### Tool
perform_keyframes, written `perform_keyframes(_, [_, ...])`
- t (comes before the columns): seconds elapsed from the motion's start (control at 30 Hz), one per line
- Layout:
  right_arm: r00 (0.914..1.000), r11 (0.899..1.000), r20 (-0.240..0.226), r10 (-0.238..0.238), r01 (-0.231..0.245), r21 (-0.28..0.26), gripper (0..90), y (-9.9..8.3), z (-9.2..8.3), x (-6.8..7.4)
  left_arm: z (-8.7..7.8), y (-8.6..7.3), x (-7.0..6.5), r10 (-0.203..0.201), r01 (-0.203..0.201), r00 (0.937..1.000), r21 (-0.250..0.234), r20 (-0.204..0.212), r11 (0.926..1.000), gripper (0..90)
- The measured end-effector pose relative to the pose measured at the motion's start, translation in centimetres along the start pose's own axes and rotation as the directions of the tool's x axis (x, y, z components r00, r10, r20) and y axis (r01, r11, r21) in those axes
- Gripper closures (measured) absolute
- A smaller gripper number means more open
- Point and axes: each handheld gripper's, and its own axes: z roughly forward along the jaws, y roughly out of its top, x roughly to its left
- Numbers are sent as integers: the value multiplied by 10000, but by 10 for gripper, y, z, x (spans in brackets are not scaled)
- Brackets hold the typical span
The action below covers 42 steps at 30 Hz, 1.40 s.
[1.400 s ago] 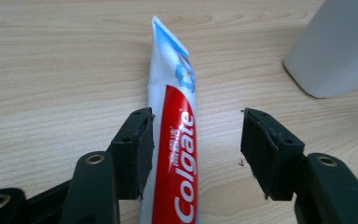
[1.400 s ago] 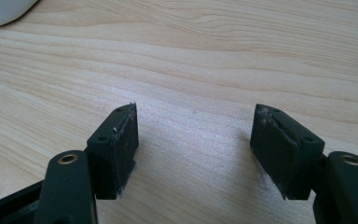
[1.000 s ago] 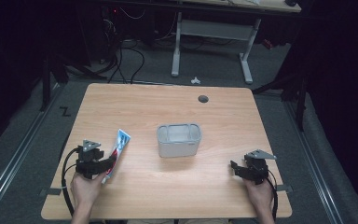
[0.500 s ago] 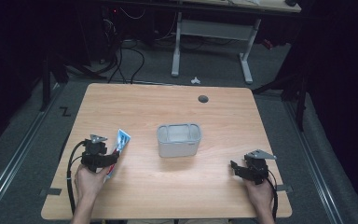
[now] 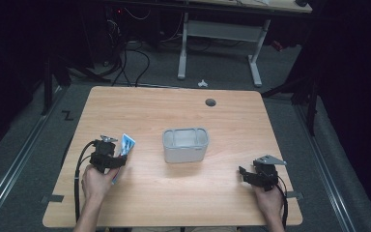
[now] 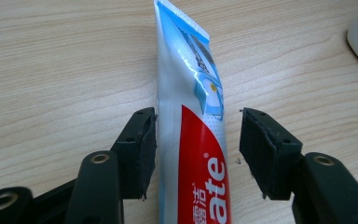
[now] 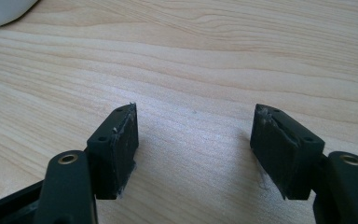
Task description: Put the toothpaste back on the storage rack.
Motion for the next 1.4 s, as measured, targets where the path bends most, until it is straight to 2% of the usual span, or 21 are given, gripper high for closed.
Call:
perform_keyframes(0.13, [10000, 10000, -2, -1, 1, 1, 326, 0, 0, 0, 5, 0, 0, 51, -49, 9999, 231, -104, 9997, 463])
perform_keyframes(0.27, [10000, 10000, -1, -4, 4, 0, 326, 0, 0, 0, 7, 1, 0, 27, -24, 9999, 266, -120, 9996, 463])
perform_keyframes(0.57, [10000, 10000, 3, -2, 2, 2, 326, 0, 0, 0, 16, 11, -9, 576, -529, 9964, 766, -615, 9957, 465])
perform_keyframes(0.83, [10000, 10000, -5, 8, -8, 0, 326, 0, 0, 0, 22, 16, -12, 785, -686, 9931, 1111, -870, 9914, 483])
perform_keyframes(1.0, [10000, 10000, -8, 3, -3, 0, 326, 0, 0, 0, 24, 18, -10, 725, -607, 9933, 1269, -903, 9900, 514])
perform_keyframes(1.23, [10000, 10000, -8, 6, -6, -3, 326, 0, 0, 0, 26, 20, -7, 512, -398, 9960, 1489, -736, 9881, 522])
perform_keyframes(1.37, [10000, 10000, -8, 4, -4, -4, 326, 0, 0, 0, 25, 19, -7, 548, -432, 9955, 1428, -779, 9888, 535])
perform_keyframes(1.4, [10000, 10000, -7, 8, -8, -5, 326, 0, 0, 0, 23, 18, -7, 574, -472, 9951, 1242, -801, 9911, 567])
